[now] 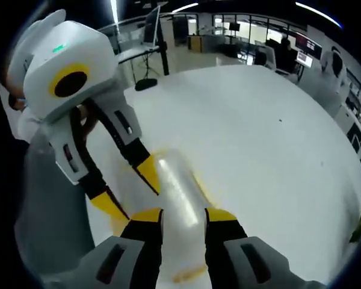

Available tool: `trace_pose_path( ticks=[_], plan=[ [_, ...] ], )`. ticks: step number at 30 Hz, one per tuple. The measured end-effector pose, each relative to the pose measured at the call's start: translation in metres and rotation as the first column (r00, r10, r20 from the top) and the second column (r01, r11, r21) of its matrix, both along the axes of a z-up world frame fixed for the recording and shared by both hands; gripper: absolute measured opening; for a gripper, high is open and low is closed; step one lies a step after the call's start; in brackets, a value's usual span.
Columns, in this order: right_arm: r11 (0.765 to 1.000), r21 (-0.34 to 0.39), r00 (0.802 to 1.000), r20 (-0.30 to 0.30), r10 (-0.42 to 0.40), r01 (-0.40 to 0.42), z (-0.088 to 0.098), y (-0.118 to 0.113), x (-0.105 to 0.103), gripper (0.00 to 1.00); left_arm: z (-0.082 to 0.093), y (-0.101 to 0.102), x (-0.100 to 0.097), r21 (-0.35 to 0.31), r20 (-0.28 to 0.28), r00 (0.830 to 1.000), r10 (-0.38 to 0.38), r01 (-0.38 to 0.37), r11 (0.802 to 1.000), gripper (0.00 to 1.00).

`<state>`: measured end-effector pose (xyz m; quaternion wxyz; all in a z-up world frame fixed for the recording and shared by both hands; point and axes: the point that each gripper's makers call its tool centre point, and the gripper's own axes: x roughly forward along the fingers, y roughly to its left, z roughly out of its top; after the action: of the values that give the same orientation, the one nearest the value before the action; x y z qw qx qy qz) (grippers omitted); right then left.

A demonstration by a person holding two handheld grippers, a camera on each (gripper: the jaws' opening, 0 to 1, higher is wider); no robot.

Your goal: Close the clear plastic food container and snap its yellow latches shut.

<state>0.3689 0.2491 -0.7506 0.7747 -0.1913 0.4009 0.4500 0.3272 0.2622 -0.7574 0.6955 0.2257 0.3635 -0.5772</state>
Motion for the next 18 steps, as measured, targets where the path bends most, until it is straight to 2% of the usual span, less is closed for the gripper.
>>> trace_pose_path(
  ticks=[4,12,18],
  plan=[
    [1.000,0.001,1.000,0.001,-0.007,0.007,-0.003,0.001,0.007,0.28,-0.001,0.000,-0.003,0.017,0.017,1.000,-0.012,0.012,1.000,0.29],
    [1.000,0.003,1.000,-0.022,-0.018,0.018,-0.009,-0.002,0.016,0.30,-0.004,-0.001,-0.008,0.056,0.109,0.992,-0.071,0.065,0.996,0.33],
    [1.000,-0.012,0.999,-0.038,-0.002,0.002,-0.012,-0.001,0.015,0.33,-0.003,0.001,-0.008,0.053,0.118,0.990,-0.074,0.068,0.996,0.34]
  ],
)
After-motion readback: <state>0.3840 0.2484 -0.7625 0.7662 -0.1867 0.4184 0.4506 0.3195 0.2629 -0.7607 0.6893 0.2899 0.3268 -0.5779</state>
